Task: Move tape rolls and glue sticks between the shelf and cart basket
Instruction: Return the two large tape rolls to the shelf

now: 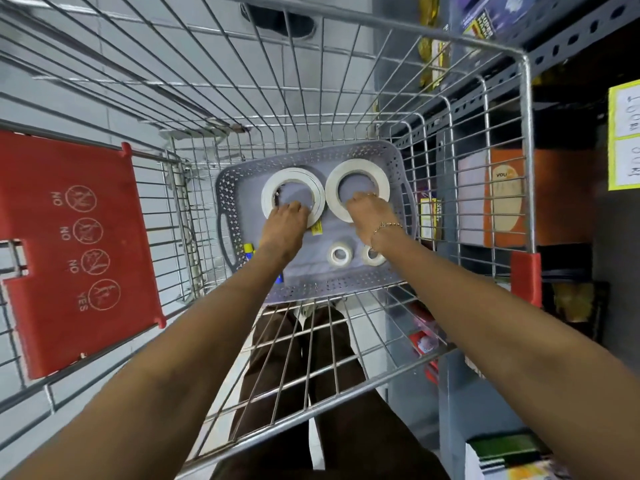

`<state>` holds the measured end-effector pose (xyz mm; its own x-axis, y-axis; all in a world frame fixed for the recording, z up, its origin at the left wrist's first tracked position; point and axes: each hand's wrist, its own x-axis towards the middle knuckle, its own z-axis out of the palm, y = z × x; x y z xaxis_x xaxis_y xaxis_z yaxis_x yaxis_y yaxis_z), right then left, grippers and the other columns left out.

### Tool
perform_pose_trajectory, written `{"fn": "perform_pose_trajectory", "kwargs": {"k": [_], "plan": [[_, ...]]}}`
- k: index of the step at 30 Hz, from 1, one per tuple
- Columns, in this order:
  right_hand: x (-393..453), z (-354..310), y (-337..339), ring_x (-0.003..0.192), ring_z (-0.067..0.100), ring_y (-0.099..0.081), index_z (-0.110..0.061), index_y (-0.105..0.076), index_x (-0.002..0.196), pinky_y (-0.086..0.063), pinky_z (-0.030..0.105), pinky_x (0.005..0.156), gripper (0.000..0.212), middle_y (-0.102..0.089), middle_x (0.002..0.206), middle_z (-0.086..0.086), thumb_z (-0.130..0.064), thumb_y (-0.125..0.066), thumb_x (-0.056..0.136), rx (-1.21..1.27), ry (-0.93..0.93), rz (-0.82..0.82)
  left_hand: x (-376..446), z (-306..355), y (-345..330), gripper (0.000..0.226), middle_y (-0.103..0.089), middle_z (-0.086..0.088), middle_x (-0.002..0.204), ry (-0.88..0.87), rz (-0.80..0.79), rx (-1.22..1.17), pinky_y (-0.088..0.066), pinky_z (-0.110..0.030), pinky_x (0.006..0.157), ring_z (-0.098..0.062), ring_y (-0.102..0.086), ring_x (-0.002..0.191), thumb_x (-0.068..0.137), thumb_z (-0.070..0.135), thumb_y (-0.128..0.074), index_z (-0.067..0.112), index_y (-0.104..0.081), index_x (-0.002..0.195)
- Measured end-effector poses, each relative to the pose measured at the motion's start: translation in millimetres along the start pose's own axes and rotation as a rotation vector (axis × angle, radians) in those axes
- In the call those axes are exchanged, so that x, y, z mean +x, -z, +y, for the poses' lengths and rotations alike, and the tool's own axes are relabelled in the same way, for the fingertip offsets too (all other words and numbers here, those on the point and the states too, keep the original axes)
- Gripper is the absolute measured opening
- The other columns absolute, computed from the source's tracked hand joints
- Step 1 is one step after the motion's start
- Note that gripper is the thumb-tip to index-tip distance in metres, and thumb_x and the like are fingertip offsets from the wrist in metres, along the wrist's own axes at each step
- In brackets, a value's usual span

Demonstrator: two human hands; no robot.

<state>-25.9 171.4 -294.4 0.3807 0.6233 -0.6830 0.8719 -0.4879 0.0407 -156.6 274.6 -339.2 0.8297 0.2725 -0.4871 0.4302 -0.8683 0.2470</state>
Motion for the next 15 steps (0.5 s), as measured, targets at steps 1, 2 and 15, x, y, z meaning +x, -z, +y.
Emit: {"fn": "perform_pose_trajectory", "kwargs": {"k": [1,2,15], "plan": [[-5,2,5,0.111,0.035,-0.059,0.003,-0.06,0.115,-0.053,0.04,0.084,0.03,-0.059,0.121,0.018,0.007,-0.054,0.086,0.014,-0.01,0.012,-4,0,10,0.025,-0.059,-0.018,0.11,-0.003,0.013,-0.032,-0.046,-0.044,0.082,-0.039,-0.057,0.1,0.085,-0.001,-0.05,0.005,-0.056,0.109],[-10,5,9,0.11,0.034,-0.061,0.001,-0.062,0.115,-0.054,0.038,0.081,0.029,-0.06,0.12,0.016,0.004,-0.056,0.086,0.031,-0.019,0.033,-10,2,19,0.021,-0.06,-0.018,0.106,-0.009,0.028,-0.067,-0.047,-0.044,0.076,-0.04,-0.059,0.095,0.084,0.002,-0.052,0.005,-0.059,0.103],[-271,19,110,0.092,0.036,-0.06,-0.003,-0.068,0.108,-0.055,0.041,0.072,0.036,-0.063,0.099,0.019,-0.008,-0.071,0.072,0.542,-0.393,0.763,-122,88,211,0.033,-0.063,-0.006,0.099,-0.415,0.486,-0.334,-0.039,-0.035,0.079,-0.027,-0.057,0.093,0.08,0.008,-0.068,0.02,-0.067,0.11]]}}
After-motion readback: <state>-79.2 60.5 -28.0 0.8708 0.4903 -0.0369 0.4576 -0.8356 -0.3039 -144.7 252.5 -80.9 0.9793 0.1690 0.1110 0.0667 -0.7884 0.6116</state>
